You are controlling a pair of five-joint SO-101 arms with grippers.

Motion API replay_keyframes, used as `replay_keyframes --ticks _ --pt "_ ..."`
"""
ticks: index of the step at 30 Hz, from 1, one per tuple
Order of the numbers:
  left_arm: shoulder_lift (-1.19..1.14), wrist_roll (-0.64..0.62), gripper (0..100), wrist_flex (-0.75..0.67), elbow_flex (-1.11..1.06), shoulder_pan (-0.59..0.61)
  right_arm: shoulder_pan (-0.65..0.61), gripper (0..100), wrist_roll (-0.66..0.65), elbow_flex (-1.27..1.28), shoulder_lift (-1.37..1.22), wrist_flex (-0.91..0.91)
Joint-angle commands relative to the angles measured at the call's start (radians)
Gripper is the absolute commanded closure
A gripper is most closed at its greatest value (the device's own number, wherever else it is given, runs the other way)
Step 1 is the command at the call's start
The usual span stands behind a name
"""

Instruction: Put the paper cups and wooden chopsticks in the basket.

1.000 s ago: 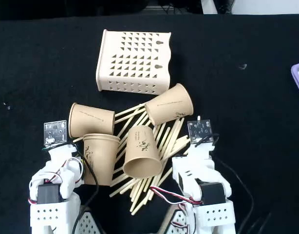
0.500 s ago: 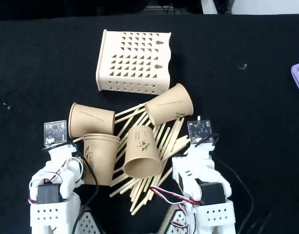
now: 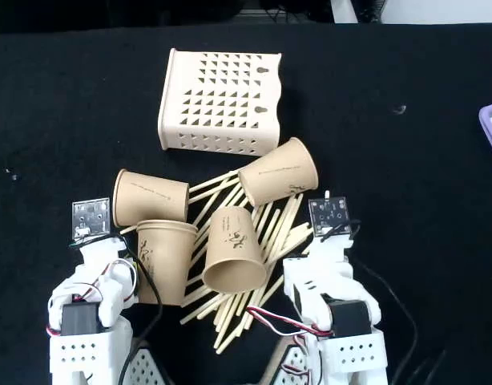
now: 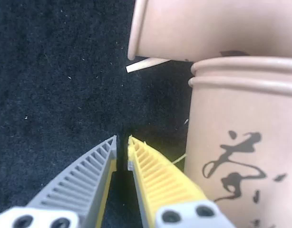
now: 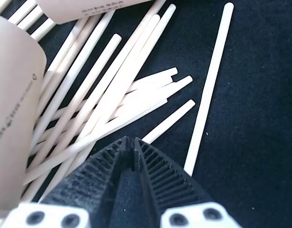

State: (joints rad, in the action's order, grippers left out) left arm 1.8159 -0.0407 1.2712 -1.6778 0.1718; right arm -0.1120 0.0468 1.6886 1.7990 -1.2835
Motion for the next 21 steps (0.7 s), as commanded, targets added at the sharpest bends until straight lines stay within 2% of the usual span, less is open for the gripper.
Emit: replay_keyframes --ticks 1,12,21 --pt "0.006 0.003 95 0.005 -0.021 -0.007 0.015 98.3 0.012 -0.002 0.064 -0.006" --pt "0.006 0.003 95 0.005 -0.021 -0.007 0.015 98.3 0.012 -0.002 0.064 -0.006" --pt "0.005 0.002 95 0.005 -0.021 -0.108 0.011 98.3 0.017 -0.002 0.064 -0.006"
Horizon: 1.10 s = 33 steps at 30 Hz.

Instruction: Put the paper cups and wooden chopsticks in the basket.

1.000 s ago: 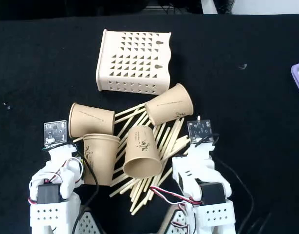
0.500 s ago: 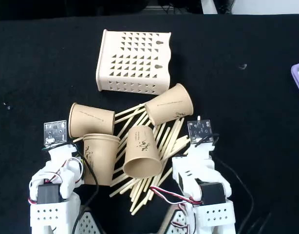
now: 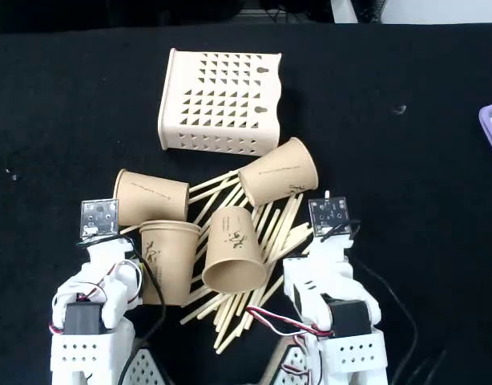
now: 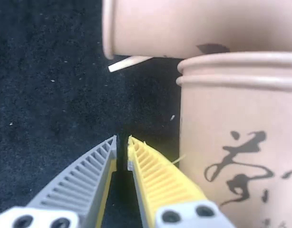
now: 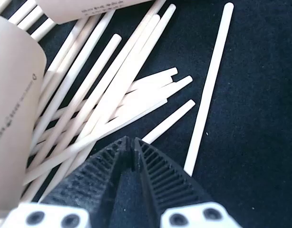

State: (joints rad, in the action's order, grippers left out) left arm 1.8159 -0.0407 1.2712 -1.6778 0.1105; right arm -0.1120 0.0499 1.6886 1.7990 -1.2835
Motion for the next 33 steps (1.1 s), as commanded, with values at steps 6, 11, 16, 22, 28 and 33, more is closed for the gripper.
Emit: replay_keyframes --ticks 6,11,16,22,28,33 --pt "0.006 0.006 95 -0.005 -0.021 -0.022 0.011 98.0 0.009 -0.002 0.065 0.003" --pt "0.008 0.006 95 -0.150 0.038 0.147 0.084 97.9 0.008 -0.005 0.094 0.230" --pt "0.008 0.041 94 -0.322 0.128 0.389 0.189 97.9 0.008 -0.019 0.094 0.531" --pt "0.008 0.290 94 -0.542 0.110 0.587 0.201 97.9 -0.120 -0.041 0.094 0.620" --pt "0.008 0.292 83 -0.660 0.176 0.588 0.199 97.9 -0.279 -0.289 0.094 0.519" --pt "0.002 0.180 77 -0.655 0.381 0.593 0.193 91.0 -0.278 -0.601 0.085 0.393"
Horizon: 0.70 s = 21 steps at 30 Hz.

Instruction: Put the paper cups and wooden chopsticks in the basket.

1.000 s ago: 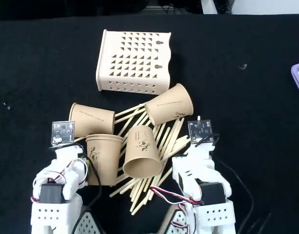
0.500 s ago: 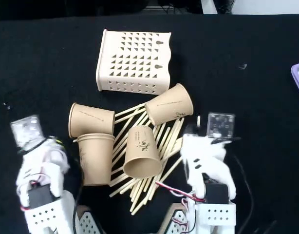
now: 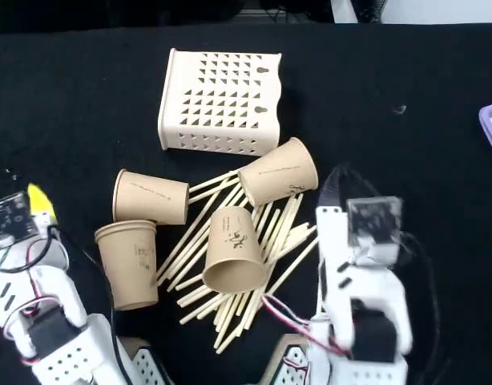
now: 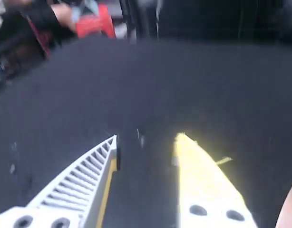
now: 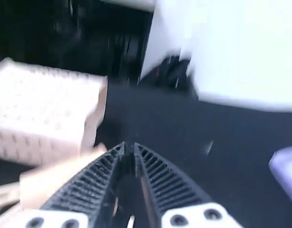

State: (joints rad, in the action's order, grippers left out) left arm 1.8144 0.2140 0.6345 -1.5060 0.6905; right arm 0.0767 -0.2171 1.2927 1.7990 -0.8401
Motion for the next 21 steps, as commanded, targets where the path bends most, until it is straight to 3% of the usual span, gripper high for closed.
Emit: replay_keyframes --ticks 1,5,10,16,21 --pt "0.003 -0.089 77 -0.018 0.259 0.012 -0.012 88.7 -0.011 -0.257 0.084 -0.069" --pt "-0.011 -0.135 77 -0.017 0.392 -0.042 -0.092 86.9 -0.011 -0.420 0.048 -0.124" --pt "-0.192 -0.074 76 0.061 0.493 -0.206 -0.158 88.0 0.068 -0.599 -0.203 -0.130" --pt "-0.660 -0.011 76 0.112 0.638 -0.363 -0.157 87.8 0.209 -0.690 -0.638 -0.124" --pt "-1.102 -0.107 76 0.173 0.926 -0.387 -0.124 87.8 0.153 -0.607 -0.935 -0.086"
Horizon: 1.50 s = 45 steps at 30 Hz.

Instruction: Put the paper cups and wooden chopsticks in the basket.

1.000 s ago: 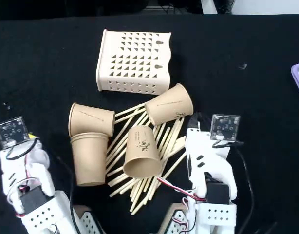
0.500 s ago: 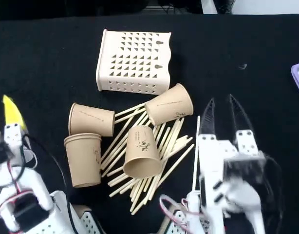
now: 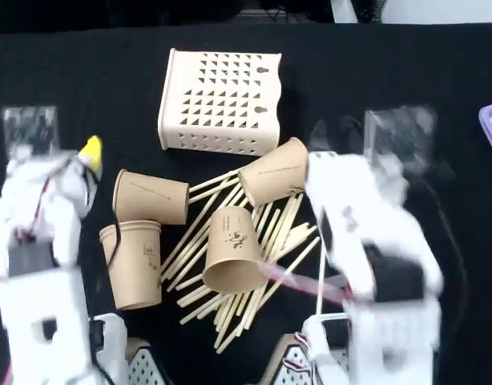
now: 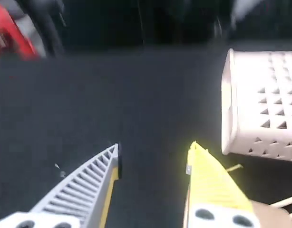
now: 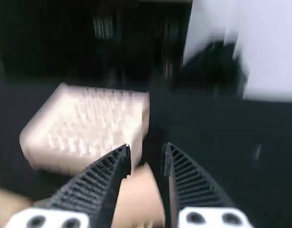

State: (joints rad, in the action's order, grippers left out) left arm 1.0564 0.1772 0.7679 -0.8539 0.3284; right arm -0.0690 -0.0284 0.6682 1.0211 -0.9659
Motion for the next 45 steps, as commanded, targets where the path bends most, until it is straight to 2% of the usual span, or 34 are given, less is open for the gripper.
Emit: replay_keyframes --ticks 1,8,15,22,32,45 --pt "-0.430 -0.084 76 0.061 0.351 -0.035 0.040 87.8 -0.041 0.041 -0.202 0.080" --pt "-0.976 -0.127 76 0.298 0.989 -0.160 0.213 88.0 0.052 0.180 -0.456 0.301" --pt "-1.450 -0.129 76 0.532 1.612 -0.263 0.196 87.9 0.080 0.196 -0.676 0.402" --pt "-1.849 -0.129 76 0.651 2.049 -0.268 0.153 87.9 0.072 0.174 -0.782 0.448" --pt "-2.236 -0.124 76 0.806 2.519 -0.153 0.153 87.9 0.072 0.170 -0.785 0.448" --pt "-2.295 -0.127 76 0.790 2.517 0.018 0.153 87.9 0.072 0.174 -0.789 0.448"
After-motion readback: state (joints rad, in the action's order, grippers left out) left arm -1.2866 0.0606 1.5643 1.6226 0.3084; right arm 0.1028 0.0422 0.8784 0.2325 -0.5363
